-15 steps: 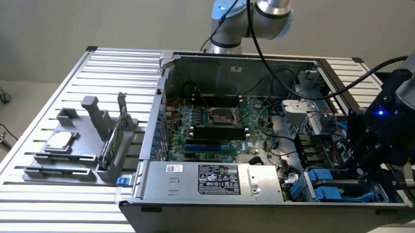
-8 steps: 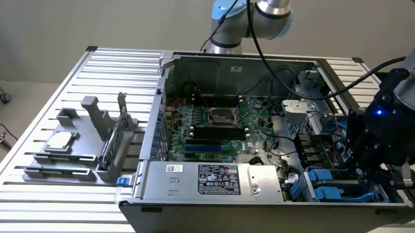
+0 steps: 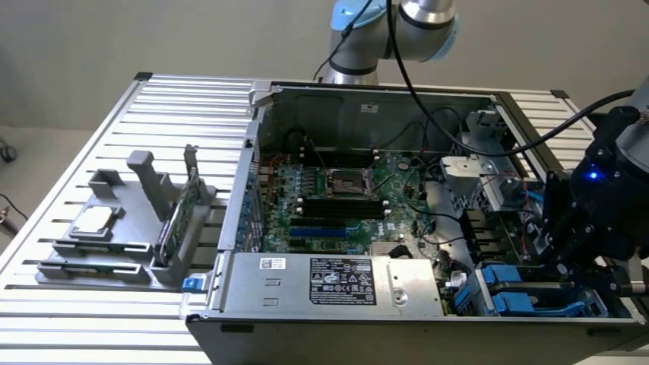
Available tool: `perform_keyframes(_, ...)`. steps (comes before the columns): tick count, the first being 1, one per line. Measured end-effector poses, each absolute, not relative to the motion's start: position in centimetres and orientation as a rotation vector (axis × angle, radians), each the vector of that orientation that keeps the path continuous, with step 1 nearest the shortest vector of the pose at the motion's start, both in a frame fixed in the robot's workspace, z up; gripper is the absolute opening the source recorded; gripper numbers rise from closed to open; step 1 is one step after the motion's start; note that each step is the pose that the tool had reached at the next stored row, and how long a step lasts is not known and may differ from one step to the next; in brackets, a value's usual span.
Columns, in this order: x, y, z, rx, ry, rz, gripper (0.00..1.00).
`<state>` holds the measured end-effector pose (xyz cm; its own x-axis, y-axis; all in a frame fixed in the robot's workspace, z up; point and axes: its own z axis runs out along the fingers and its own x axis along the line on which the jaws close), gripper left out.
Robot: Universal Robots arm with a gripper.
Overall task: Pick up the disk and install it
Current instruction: 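Insert the first disk wire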
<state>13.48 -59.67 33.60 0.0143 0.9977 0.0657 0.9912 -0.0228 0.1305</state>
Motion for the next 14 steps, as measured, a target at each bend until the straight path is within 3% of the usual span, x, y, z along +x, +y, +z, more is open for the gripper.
perform_keyframes(14,13.52,-59.67,33.42,2.205,2.16,0.215,0.17)
